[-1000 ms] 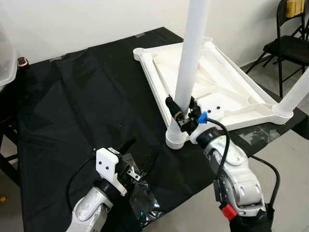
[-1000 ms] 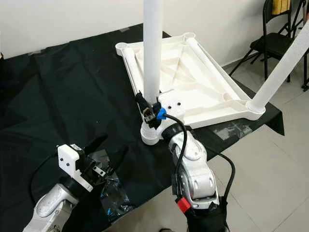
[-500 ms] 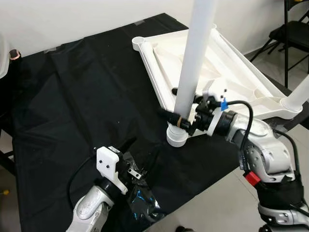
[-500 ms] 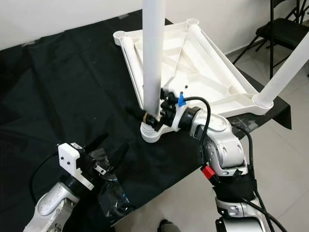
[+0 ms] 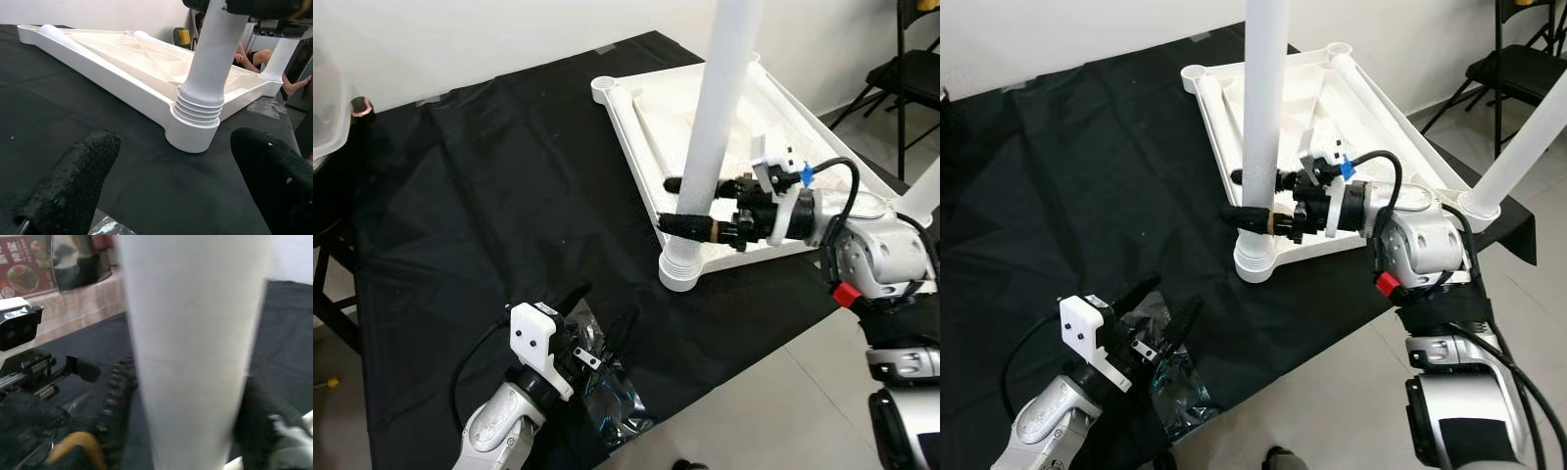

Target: Building children table

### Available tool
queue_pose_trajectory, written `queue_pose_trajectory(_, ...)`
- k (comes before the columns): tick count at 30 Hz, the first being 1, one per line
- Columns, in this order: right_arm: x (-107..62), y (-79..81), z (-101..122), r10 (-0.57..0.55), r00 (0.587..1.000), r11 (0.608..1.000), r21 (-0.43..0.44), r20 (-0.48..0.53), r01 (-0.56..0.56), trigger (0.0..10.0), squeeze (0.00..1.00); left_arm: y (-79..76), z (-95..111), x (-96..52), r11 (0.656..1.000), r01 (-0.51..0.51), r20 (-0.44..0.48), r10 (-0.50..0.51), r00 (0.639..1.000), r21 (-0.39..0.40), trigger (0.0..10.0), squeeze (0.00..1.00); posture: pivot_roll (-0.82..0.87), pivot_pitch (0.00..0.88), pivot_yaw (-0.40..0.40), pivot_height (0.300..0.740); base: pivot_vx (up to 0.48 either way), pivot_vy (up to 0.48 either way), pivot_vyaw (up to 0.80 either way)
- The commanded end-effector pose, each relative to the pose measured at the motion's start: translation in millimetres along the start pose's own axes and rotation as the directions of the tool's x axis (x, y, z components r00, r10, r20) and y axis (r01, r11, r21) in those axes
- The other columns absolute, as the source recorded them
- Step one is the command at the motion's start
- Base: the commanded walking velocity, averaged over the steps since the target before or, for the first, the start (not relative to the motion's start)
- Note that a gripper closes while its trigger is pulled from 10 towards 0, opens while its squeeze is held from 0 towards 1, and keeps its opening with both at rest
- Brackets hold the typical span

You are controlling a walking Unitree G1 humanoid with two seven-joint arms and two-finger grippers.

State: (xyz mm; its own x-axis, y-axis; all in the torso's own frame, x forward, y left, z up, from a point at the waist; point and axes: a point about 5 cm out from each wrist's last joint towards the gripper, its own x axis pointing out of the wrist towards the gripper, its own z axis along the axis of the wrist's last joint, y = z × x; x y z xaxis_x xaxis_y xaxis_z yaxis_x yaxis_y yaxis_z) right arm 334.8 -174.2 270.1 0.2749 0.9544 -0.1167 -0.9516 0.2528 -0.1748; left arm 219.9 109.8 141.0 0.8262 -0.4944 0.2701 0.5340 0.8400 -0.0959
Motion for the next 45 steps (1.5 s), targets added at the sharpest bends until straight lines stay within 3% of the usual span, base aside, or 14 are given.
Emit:
queue_pose_trajectory(1,3.0,4.5,-0.9,0.083,0.997,0.997,-0.005,0.001,-0.083,0.0,0.0,0.0,-1.4,-3.2,1.0,-0.007,-0.015,0.007,1.0,0.002,10.0,0.0,0.03,0.222,0.012,0.74,0.0,0.0,0.0)
queue_pose_trajectory(13,7.7,24.9,-51.7,-0.164,0.979,0.981,0.088,-0.124,0.175,0.0,0.0,1.2,0.4,-4.3,1.0,-0.008,-0.013,0.008,1.0,0.002,10.0,0.0,0.02,0.236,0.005,0.74,0.0,0.0,0.0)
queue_pose_trajectory(14,19.4,25.4,-78.9,-0.612,0.763,0.757,0.126,-0.207,0.641,0.0,0.0,2.3,1.1,-5.6,1.0,-0.01,-0.014,0.01,1.0,0.005,10.0,0.0,0.02,0.242,0.011,0.74,0.0,0.0,0.0)
queue_pose_trajectory(15,19.4,25.4,-78.9,-0.612,0.763,0.757,0.126,-0.207,0.641,0.0,0.0,2.3,1.1,-5.6,1.0,-0.01,-0.014,0.01,1.0,0.005,10.0,0.0,0.02,0.242,0.011,0.74,0.0,0.0,0.0)
queue_pose_trajectory(16,16.6,26.9,-92.6,-0.799,0.532,0.518,0.129,-0.282,0.846,0.0,0.0,2.8,1.2,-6.0,1.0,-0.011,-0.015,0.011,1.0,0.007,10.0,0.0,0.02,0.242,0.011,0.74,0.0,0.0,0.0)
queue_pose_trajectory(17,19.6,57.3,-112.4,-0.802,0.492,0.468,0.155,-0.339,0.87,0.0,0.0,3.6,1.7,-5.4,1.0,-0.012,-0.015,0.012,1.0,0.007,10.0,0.0,0.02,0.247,0.011,0.74,0.0,0.0,0.0)
queue_pose_trajectory(19,29.9,95.9,-127.7,-0.731,0.577,0.533,0.223,-0.365,0.816,0.0,0.0,5.0,1.5,-5.2,1.0,-0.011,-0.015,0.011,1.0,0.007,10.0,0.0,0.0,0.239,0.022,0.74,0.0,0.0,0.0)
queue_pose_trajectory(28,41.4,89.8,-114.9,-0.772,0.555,0.515,0.206,-0.311,0.832,0.0,0.0,6.4,-1.1,-0.7,1.0,-0.001,-0.018,0.001,1.0,0.008,10.0,0.0,0.0,0.216,0.014,0.74,0.0,0.0,0.0)
queue_pose_trajectory(29,41.6,88.7,-113.9,-0.78,0.54,0.507,0.188,-0.316,0.841,6.3,0.0,6.7,-1.3,-0.2,1.0,-0.002,-0.017,0.002,1.0,0.009,10.0,0.0,0.0,0.213,0.014,0.74,0.0,0.0,0.0)
queue_pose_trajectory(32,42.9,88.6,-106.8,-0.805,0.514,0.49,0.156,-0.296,0.857,10.0,0.0,7.2,-1.7,1.0,1.0,-0.006,-0.014,0.006,1.0,0.009,10.0,0.0,0.0,0.208,0.014,0.74,0.0,0.0,0.0)
queue_pose_trajectory(33,42.8,87.5,-103.3,-0.802,0.53,0.504,0.165,-0.276,0.848,10.0,0.95,7.1,-1.8,1.1,1.0,-0.006,-0.014,0.006,1.0,0.009,10.0,0.0,0.0,0.208,0.014,0.74,0.0,0.0,0.0)
queue_pose_trajectory(35,43.1,85.3,-99.7,-0.794,0.553,0.525,0.174,-0.252,0.833,10.0,1.0,7.1,-1.9,1.2,1.0,-0.006,-0.013,0.006,1.0,0.008,10.0,0.0,0.0,0.208,0.014,0.74,0.0,0.0,0.0)
queue_pose_trajectory(44,31.3,53.3,-51.8,-0.408,0.912,0.91,0.057,-0.051,0.41,10.0,0.97,4.6,-4.0,3.0,1.0,-0.003,-0.011,0.003,1.0,0.004,10.0,0.0,0.0,0.194,0.003,0.74,0.0,0.0,0.0)
queue_pose_trajectory(45,25.8,49.1,-47.2,-0.346,0.936,0.937,0.025,-0.06,0.348,10.0,0.0,4.3,-4.2,2.9,1.0,-0.003,-0.011,0.003,1.0,0.004,10.0,0.0,0.0,0.193,0.001,0.74,0.0,0.0,0.0)
